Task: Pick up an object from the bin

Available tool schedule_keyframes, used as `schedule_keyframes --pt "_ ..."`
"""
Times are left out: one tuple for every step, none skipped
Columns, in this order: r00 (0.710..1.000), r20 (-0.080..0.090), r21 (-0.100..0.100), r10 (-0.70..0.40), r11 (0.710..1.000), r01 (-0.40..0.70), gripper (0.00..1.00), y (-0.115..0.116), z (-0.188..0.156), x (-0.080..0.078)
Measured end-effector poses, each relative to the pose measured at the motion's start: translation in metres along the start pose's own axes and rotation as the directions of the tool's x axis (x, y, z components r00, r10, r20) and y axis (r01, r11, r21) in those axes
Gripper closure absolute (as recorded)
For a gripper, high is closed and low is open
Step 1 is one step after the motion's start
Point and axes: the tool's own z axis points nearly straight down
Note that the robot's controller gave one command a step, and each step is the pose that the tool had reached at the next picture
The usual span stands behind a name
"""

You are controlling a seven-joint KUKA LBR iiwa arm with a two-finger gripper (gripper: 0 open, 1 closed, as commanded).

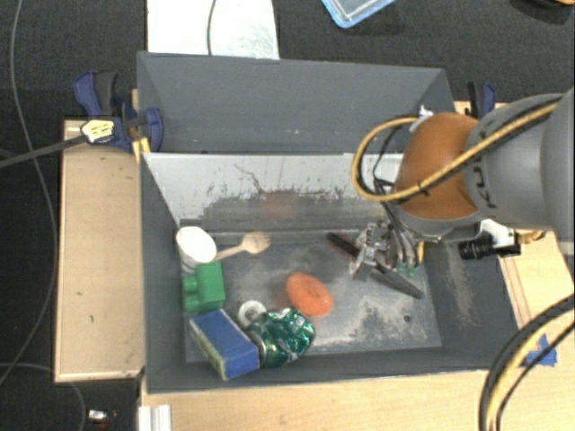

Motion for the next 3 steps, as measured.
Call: schedule_keyframes --pt "1.0 -0.003 0.0 -0.005 1.0 0.005 1.0 0.0 -0.026 0.0" --pt "1.0 0.0 -0.001 -0.005 1.0 0.005 1.0 0.0 -0.048 -0.001" --pt "1.0 -0.003 0.0 -0.012 1.0 0.012 1.0 0.0 -0.08 -0.001"
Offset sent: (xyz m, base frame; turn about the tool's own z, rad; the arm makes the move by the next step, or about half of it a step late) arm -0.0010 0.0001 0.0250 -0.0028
